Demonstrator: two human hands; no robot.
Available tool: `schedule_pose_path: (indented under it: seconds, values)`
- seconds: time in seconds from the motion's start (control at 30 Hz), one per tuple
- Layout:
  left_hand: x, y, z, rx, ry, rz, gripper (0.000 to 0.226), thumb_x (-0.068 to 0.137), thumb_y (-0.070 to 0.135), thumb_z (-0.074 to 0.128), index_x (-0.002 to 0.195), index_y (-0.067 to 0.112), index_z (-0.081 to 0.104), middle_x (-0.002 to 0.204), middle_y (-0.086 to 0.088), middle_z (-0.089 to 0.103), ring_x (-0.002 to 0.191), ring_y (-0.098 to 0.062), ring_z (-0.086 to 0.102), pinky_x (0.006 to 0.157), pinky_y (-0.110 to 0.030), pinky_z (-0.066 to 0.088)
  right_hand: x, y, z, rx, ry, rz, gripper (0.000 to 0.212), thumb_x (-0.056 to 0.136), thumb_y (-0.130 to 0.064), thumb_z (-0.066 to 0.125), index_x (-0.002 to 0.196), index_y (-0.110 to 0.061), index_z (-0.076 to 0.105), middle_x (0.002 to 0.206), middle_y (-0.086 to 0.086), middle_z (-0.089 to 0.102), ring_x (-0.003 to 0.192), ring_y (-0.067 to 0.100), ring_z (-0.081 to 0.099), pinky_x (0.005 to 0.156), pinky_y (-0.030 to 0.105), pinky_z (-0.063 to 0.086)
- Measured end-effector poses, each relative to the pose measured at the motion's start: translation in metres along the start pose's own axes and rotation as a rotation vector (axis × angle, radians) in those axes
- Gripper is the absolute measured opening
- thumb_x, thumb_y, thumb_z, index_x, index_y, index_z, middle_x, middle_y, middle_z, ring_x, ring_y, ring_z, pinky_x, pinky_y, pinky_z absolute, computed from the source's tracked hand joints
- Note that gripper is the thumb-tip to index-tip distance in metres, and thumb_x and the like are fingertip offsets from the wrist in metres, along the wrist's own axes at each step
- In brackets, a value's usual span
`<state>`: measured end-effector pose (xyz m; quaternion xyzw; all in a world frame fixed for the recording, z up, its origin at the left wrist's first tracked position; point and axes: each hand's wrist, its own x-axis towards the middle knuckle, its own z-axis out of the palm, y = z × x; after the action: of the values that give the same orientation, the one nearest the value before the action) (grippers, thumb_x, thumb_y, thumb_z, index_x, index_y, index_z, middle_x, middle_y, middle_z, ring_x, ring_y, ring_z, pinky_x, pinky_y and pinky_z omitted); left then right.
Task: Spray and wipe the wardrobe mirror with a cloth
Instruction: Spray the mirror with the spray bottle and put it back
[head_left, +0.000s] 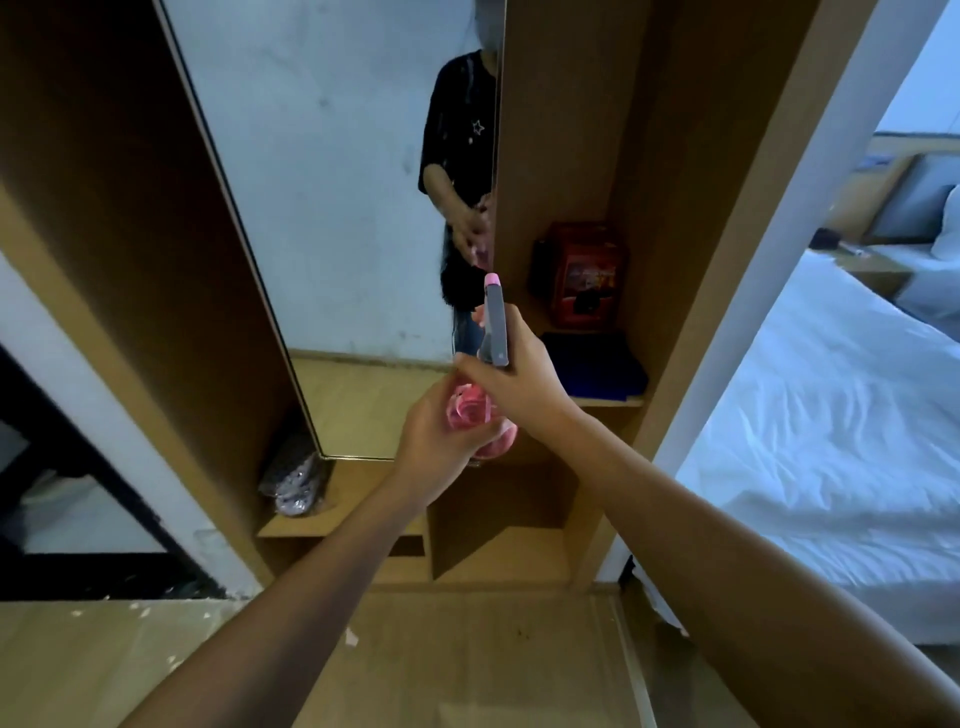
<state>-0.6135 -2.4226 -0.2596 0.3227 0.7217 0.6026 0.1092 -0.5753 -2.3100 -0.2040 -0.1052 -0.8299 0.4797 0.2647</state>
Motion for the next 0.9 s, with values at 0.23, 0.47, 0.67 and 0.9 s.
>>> schedule_pose_path:
  seconds: [0.23, 0.47, 0.67, 0.9]
  values:
    - [-0.012, 0.016, -0.05, 0.034, 0.075, 0.079, 0.052, 0.079, 0.021, 0.076, 0.126, 0.022, 0.054, 0.113, 0.009, 0.066, 0.103, -0.004, 0.063, 0.084, -0.019, 0.054, 0.005, -0.046, 0.036, 0.005, -0.028, -0.064, 0.037, 0.085, -0.023, 0.068, 0.115, -0.017, 0.048, 0.103, 0.006, 0.057, 0.09, 0.024, 0.061, 0.084, 0.047, 0.055]
    - [0.016, 0.021, -0.129, 0.044, 0.094, 0.168, 0.047, 0.08, 0.018, 0.075, 0.123, 0.017, 0.056, 0.116, 0.006, 0.065, 0.107, -0.002, 0.059, 0.081, -0.01, 0.047, 0.046, -0.097, 0.093, -0.006, 0.008, -0.154, 0.041, 0.081, -0.012, 0.065, 0.118, -0.011, 0.047, 0.094, 0.003, 0.052, 0.078, 0.019, 0.052, 0.077, 0.045, 0.052]
    - [0.053, 0.024, -0.21, 0.068, 0.045, 0.248, 0.042, 0.081, 0.015, 0.074, 0.117, 0.023, 0.055, 0.106, 0.017, 0.062, 0.096, 0.016, 0.057, 0.076, -0.003, 0.044, 0.092, -0.135, 0.15, 0.01, 0.079, -0.182, 0.042, 0.082, -0.011, 0.065, 0.12, -0.012, 0.047, 0.103, 0.01, 0.059, 0.085, 0.026, 0.06, 0.078, 0.043, 0.054]
    - [0.091, 0.033, -0.272, 0.13, 0.012, 0.342, 0.041, 0.079, 0.024, 0.076, 0.116, 0.024, 0.059, 0.107, 0.016, 0.066, 0.102, 0.004, 0.061, 0.086, -0.014, 0.048, 0.137, -0.168, 0.184, 0.011, 0.143, -0.236, 0.049, 0.084, -0.01, 0.066, 0.129, -0.019, 0.047, 0.11, 0.0, 0.06, 0.091, 0.012, 0.061, 0.073, 0.016, 0.05]
